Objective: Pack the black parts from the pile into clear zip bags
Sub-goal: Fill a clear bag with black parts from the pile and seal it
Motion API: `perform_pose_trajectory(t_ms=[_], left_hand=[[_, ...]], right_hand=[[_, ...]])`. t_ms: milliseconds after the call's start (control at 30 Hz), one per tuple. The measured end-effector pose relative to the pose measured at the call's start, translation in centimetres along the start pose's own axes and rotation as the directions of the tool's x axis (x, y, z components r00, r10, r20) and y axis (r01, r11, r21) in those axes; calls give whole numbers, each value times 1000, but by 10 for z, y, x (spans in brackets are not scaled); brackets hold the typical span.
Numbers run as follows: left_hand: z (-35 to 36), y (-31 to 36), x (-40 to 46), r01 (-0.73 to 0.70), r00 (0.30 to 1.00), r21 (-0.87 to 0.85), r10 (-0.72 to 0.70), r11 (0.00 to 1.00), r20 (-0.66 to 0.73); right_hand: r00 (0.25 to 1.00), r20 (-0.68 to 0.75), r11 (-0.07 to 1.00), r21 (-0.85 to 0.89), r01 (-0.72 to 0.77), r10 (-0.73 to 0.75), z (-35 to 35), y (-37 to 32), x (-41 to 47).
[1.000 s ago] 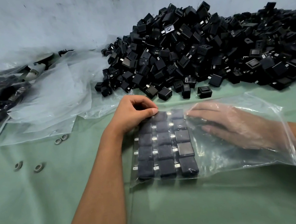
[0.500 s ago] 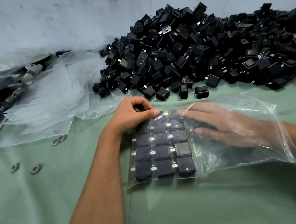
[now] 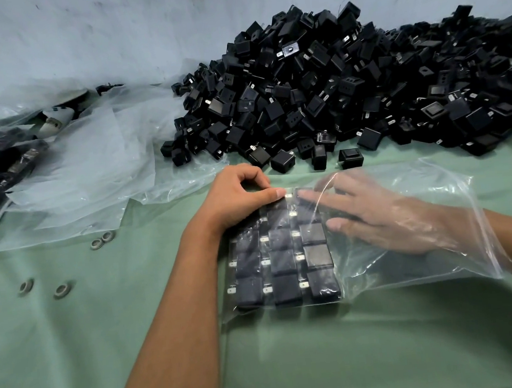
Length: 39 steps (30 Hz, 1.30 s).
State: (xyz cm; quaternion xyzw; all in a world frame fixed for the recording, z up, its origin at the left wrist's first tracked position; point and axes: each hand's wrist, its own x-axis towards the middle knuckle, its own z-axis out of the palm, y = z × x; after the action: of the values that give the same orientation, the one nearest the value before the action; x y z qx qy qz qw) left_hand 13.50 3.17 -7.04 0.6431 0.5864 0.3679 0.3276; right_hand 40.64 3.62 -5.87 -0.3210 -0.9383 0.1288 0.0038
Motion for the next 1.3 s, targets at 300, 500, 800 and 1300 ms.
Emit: perform_pose_trajectory(t_ms=[300, 500, 800, 1300], left_hand=[[1, 10, -5, 3, 977, -331, -73, 944, -200], [6, 9, -2, -31, 977, -291, -32, 956, -209], [1, 29, -7, -85, 975, 22, 87, 996, -206], [87, 90, -41, -105, 984, 747, -41, 656, 174]], right_hand=[[975, -220, 962, 266, 58, 2, 5, 5, -23], [968, -236, 962, 234, 143, -87, 4, 4, -16], [967, -254, 929, 349, 122, -32, 2, 24, -44], [648, -540, 832, 465, -303, 537, -65, 45, -72]])
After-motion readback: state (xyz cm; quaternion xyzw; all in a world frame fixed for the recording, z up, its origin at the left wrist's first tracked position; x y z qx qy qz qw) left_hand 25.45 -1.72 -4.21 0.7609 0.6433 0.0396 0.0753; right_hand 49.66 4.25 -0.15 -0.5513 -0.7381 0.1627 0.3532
